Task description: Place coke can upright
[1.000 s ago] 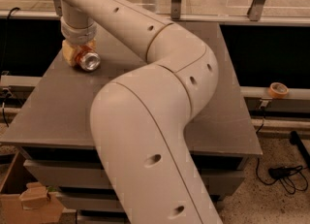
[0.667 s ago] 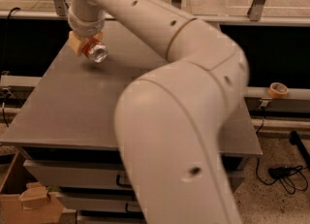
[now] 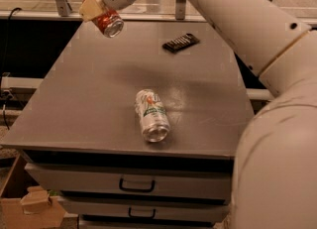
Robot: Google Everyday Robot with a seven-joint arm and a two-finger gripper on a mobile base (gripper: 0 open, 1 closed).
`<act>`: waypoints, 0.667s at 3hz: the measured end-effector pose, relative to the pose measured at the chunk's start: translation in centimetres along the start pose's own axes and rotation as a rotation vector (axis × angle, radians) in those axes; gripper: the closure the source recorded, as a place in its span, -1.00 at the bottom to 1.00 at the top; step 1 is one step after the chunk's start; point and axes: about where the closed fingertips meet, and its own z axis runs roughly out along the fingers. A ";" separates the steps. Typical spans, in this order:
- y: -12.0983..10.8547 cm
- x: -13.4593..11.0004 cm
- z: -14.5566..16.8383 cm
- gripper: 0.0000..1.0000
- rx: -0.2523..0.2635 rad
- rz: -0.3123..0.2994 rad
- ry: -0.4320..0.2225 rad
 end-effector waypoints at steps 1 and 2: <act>0.1 -0.2 -2.7 1.00 -0.036 -0.008 -0.071; -0.3 -0.4 -2.4 1.00 -0.044 -0.004 -0.077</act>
Offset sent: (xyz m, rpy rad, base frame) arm 0.0024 -0.0171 0.0222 0.0944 -0.0231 0.0393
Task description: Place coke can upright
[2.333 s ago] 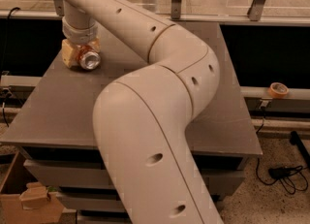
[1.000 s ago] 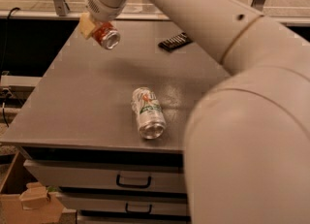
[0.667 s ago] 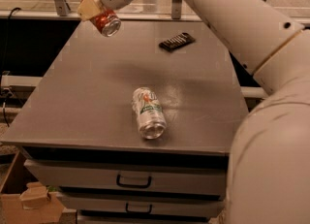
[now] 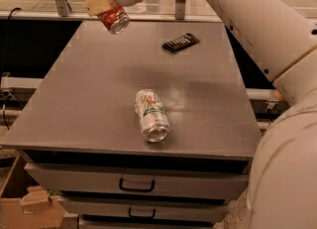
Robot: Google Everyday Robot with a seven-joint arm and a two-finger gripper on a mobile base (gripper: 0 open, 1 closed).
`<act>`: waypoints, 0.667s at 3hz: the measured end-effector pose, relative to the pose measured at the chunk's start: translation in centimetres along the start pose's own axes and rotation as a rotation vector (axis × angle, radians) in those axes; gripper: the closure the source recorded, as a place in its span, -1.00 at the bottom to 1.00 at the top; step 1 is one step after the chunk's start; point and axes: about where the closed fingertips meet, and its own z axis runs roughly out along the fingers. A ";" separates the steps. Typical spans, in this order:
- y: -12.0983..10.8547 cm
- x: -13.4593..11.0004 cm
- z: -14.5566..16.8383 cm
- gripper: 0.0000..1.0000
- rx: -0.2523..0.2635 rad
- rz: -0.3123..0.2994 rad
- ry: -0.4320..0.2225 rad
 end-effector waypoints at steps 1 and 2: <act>-2.7 -0.6 -2.6 1.00 -0.008 0.009 -0.097; -5.3 0.2 -7.5 1.00 -0.010 -0.017 -0.190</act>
Offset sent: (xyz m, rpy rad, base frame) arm 0.0133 -0.1731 0.0605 0.2466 -0.2054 0.0281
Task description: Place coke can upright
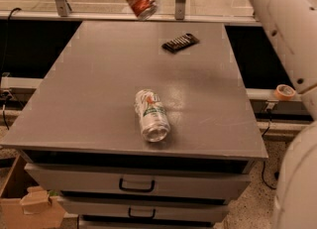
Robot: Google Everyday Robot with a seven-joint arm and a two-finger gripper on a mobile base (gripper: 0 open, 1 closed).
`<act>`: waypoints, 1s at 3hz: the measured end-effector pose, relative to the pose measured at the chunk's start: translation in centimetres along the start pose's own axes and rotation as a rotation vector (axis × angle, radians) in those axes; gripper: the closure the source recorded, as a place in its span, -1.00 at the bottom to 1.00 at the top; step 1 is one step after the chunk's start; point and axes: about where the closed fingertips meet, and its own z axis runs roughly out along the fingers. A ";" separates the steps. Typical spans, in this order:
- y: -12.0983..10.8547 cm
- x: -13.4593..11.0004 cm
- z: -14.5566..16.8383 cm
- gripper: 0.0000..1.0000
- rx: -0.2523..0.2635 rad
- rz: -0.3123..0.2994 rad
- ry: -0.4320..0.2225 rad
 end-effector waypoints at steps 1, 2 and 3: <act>-1.5 0.9 -6.8 1.00 0.026 -0.025 -0.112; -1.4 0.9 -6.6 1.00 0.023 -0.025 -0.112; -1.0 2.0 -6.7 1.00 0.004 0.013 -0.188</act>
Offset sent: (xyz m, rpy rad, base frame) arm -0.0126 -0.0472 0.0109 0.0754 -0.0618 -0.0024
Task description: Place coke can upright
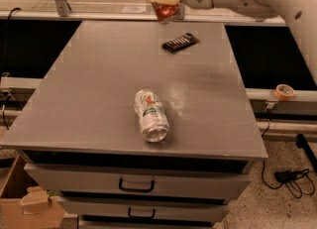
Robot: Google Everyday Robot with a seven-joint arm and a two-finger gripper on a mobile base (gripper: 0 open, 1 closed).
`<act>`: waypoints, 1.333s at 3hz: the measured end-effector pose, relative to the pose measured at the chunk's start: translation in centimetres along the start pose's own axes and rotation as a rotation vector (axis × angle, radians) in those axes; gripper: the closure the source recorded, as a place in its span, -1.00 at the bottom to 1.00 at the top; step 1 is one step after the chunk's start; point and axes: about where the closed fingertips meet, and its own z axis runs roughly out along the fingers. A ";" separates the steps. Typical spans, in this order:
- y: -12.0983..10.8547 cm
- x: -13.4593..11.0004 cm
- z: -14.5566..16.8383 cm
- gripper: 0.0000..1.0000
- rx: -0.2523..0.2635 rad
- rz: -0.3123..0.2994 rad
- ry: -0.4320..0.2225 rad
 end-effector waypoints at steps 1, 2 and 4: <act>0.3 2.9 -1.5 1.00 -0.017 0.058 -0.136; 0.9 5.6 -3.1 1.00 -0.046 0.062 -0.255; 0.9 8.3 -4.0 1.00 -0.069 0.000 -0.317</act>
Offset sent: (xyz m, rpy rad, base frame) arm -0.0438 -0.0572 -0.0858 0.3847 -0.1382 0.0629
